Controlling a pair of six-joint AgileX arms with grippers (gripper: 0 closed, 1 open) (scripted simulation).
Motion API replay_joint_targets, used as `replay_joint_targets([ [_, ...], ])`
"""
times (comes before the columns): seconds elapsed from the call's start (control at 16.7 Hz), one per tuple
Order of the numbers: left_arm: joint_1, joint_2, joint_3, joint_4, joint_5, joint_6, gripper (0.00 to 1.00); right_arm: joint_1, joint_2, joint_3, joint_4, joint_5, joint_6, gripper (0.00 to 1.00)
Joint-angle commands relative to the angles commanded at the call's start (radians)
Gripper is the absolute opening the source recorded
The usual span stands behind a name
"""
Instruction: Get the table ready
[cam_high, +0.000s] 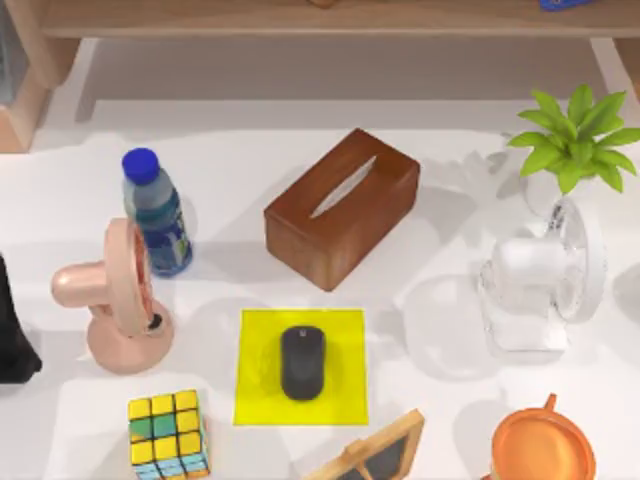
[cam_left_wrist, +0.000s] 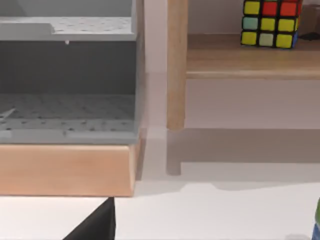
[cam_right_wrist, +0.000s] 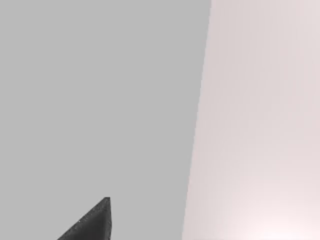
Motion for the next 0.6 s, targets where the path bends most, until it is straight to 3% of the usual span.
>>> replay_joint_targets([
  [0.3,0.000,0.000,0.000,0.000,0.000,0.000,1.00,-0.446,-0.112,-0.790,0.071,-0.097,-0.252,1.00],
  [0.6,0.000,0.000,0.000,0.000,0.000,0.000,1.00,-0.786,-0.205,-1.342,0.119,-0.191,-0.439,1.00],
])
